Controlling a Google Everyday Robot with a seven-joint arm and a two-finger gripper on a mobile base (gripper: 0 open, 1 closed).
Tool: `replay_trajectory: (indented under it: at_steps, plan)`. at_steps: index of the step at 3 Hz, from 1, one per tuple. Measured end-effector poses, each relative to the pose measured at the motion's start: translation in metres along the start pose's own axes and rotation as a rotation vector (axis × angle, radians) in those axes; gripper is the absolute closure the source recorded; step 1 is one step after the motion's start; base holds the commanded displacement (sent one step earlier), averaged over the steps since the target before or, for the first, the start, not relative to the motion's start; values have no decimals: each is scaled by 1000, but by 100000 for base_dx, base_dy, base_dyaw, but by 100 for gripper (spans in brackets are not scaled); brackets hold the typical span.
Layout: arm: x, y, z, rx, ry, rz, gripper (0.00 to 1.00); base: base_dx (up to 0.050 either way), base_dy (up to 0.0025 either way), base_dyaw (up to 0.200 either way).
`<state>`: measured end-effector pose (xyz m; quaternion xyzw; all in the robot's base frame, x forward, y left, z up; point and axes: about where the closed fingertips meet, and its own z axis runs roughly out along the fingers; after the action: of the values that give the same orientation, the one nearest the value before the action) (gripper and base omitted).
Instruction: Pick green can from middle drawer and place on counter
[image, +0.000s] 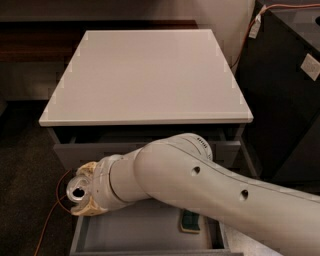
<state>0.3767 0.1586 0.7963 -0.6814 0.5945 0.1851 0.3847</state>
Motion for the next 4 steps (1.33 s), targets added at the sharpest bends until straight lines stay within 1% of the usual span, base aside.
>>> replay_trajectory:
  at_steps: [1, 2, 3, 4]
  plan:
    - [-6, -4, -14, 13, -16, 10, 100, 0, 0, 0]
    - [-21, -15, -51, 35, -57, 38, 100, 0, 0, 0]
    - [-31, -26, -86, 43, -96, 72, 100, 0, 0, 0]
    - [-35, -37, -117, 57, -133, 98, 100, 0, 0, 0]
